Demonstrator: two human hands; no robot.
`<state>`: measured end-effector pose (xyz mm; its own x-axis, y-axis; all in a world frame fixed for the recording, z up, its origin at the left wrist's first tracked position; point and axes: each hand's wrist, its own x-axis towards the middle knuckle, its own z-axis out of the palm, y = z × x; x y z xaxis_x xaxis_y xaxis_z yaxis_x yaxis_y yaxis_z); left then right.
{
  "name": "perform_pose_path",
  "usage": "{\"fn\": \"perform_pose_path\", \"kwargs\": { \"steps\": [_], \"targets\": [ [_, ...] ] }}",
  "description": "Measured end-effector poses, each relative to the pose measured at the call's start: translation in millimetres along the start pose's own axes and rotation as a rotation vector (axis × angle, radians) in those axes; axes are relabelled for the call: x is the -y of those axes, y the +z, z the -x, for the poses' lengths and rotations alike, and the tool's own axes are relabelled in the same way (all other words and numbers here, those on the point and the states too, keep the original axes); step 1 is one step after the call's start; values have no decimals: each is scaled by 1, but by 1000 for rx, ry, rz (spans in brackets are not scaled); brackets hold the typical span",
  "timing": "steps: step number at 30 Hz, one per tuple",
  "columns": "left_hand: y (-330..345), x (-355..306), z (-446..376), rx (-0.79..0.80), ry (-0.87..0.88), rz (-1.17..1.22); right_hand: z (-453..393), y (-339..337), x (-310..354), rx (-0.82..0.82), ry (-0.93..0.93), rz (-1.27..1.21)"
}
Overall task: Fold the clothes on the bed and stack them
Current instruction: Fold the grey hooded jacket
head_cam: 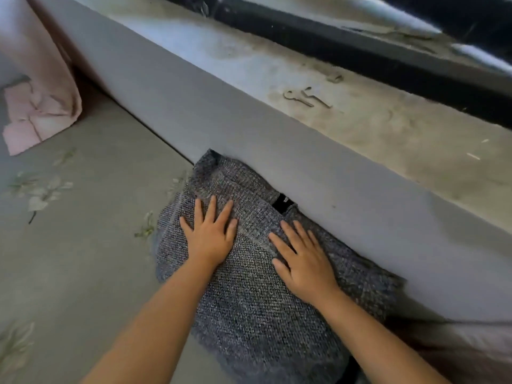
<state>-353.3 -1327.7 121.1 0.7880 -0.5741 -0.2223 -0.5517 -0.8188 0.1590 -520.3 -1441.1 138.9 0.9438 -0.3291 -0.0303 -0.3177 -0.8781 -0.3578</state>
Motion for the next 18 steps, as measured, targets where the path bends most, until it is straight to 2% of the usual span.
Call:
{"fn": "perform_pose_path", "kwargs": {
  "steps": [4, 11, 14, 18],
  "targets": [
    [30, -7, -6, -3, -24, -75, -2, 31, -24, 22, -9, 10],
    [75, -21, -27, -144, -21, -135, -14, 74, -53, 0, 51, -80],
    [78, -21, -34, -148, -16, -147, -17, 80, -55, -48, 49, -78],
    [70, -22, -31, -131, 0, -105, -14, 73, -53, -7, 37, -74]
  ]
}}
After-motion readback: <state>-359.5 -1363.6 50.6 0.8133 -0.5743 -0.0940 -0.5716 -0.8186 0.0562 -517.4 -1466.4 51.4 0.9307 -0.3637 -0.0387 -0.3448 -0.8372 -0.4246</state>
